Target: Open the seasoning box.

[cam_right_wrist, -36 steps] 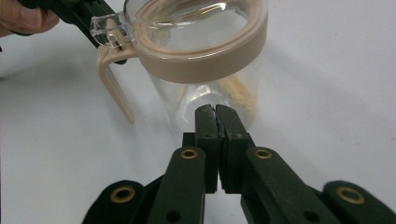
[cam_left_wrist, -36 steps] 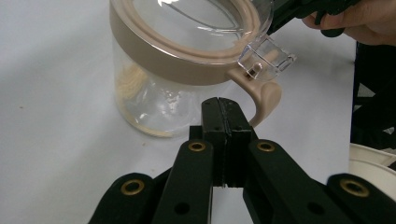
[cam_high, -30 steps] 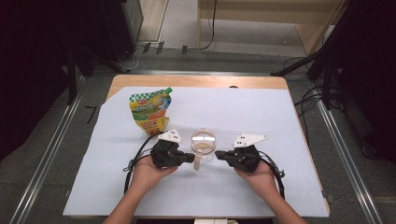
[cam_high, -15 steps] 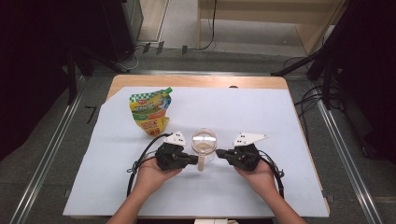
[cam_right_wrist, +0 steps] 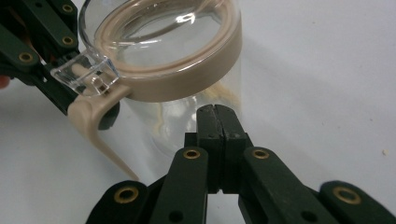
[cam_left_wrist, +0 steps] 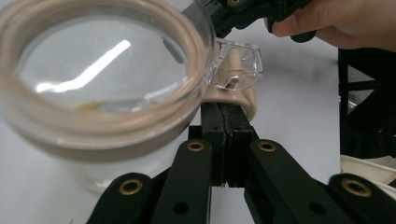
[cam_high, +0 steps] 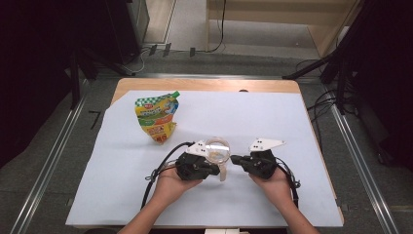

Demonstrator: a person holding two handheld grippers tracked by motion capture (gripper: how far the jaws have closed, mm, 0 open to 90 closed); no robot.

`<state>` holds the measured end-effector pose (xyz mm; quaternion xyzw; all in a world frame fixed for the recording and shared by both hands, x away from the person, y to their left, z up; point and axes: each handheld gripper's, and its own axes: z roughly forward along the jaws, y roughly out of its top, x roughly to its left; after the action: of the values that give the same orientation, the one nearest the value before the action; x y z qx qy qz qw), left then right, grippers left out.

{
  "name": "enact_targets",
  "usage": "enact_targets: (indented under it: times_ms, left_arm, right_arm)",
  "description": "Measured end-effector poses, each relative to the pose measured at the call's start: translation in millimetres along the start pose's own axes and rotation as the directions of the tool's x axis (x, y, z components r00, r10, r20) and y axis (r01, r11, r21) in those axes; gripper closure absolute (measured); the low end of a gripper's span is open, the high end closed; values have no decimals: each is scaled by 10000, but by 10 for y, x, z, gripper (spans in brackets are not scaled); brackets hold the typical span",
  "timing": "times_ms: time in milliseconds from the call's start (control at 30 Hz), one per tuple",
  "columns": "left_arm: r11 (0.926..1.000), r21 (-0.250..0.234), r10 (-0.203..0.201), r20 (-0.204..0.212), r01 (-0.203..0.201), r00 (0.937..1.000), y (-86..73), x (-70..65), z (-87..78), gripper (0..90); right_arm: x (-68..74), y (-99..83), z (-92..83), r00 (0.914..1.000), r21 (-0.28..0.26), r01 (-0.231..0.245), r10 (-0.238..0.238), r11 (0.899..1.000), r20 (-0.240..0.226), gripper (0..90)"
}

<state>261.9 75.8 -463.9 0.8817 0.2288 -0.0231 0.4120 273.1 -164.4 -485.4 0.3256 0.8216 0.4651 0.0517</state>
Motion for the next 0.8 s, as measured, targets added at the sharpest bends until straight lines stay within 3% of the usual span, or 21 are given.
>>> enact_targets:
  times_ms: [233,333,467,567,633,700,800]
  left_arm:
    - [9998,104,-189,508,184,9985,50,-9,99,897]
    - [9998,114,-161,654,154,9977,46,-1,25,900]
    - [9991,65,-414,751,410,9963,17,8,-84,888]
    - [9978,86,-658,877,653,9940,-18,46,-164,844]
    - [9952,292,-964,1085,938,9894,-32,85,-209,737]
    - [9958,397,-860,1055,822,9907,-55,102,-238,650]
    - [9968,340,-751,947,722,9927,-76,112,-271,601]
  right_arm:
    - [6,-26,-145,9994,-128,-320,322,9994,137,900]
    - [53,-38,-219,9994,-96,-340,341,9994,103,900]
    - [153,-47,-331,9996,-173,-231,233,9996,157,900]
    - [211,-77,-365,9993,-258,-352,349,9990,-99,900]
    - [284,-110,-377,9992,-202,-361,357,9991,-187,900]
    - [366,-130,-376,9998,-50,-118,117,9999,-166,900]
    - [427,-135,-352,9998,4,55,-55,10000,-206,900]
